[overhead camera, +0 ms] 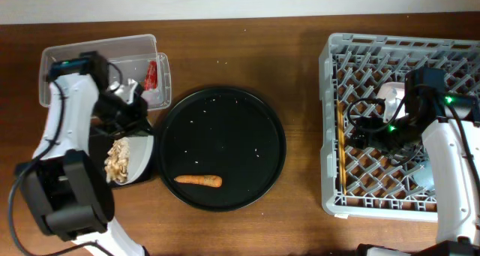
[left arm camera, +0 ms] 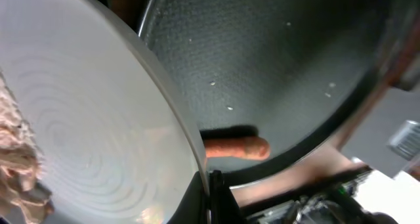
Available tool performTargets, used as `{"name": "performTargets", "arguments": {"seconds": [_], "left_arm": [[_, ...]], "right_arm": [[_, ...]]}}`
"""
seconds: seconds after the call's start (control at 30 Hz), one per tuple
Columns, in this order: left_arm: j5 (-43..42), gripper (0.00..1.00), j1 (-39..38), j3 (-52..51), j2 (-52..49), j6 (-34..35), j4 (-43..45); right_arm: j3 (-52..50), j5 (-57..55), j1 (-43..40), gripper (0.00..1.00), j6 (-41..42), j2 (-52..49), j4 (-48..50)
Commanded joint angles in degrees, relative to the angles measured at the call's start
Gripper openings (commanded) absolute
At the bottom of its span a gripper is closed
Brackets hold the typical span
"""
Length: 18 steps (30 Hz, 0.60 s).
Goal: Sort waste into correct bins and load items into the dishwasher rack
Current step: 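Lift the plate left and tip the rice and shells onto the black tray, then bring the emptied white plate back over the round tray with the left gripper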
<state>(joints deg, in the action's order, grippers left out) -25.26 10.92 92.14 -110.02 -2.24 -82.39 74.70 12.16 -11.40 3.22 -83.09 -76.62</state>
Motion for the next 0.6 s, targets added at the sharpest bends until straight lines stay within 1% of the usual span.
{"name": "performTargets", "arguments": {"seconds": [0.0,0.03,0.07,0.1,0.17,0.2,0.33,0.37,0.4,0.57], "left_arm": [[-12.5,0.01,5.6,-0.2,1.9,-11.4,-2.3],[-16.3,0.00,8.1,-0.2,1.9,-14.7,-3.7],[-18.2,0.00,9.4,-0.2,1.9,-16.4,-4.4],[-22.7,0.00,13.0,-0.2,1.9,-19.8,-6.0],[-27.3,0.00,15.8,-0.2,1.9,-23.3,-7.9],[-30.3,0.00,18.5,-0.2,1.9,-24.9,-9.4],[-32.6,0.00,25.3,-0.2,1.9,-24.9,-10.4],[-35.6,0.00,27.5,-0.2,1.9,-27.0,-12.7],[-38.3,0.00,28.5,-0.2,1.9,-31.4,-14.4],[-38.2,0.00,29.3,-0.2,1.8,-31.9,-13.6]], "right_arm": [[0.9,0.7,-0.3,0.87,0.0,0.4,-0.6],[0.9,0.7,-0.3,0.86,0.0,0.4,-0.7],[0.9,0.7,-0.3,0.87,0.0,0.4,-0.8],[0.9,0.7,-0.3,0.86,0.0,0.4,-0.8],[0.9,0.7,-0.3,0.86,0.0,0.4,-0.8],[0.9,0.7,-0.3,0.86,0.0,0.4,-0.8],[0.9,0.7,-0.3,0.86,0.0,0.4,-0.8],[0.9,0.7,-0.3,0.86,0.0,0.4,-0.8],[0.9,0.7,-0.3,0.86,0.0,0.4,-0.9],[0.9,0.7,-0.3,0.86,0.0,0.4,-1.1]]}}
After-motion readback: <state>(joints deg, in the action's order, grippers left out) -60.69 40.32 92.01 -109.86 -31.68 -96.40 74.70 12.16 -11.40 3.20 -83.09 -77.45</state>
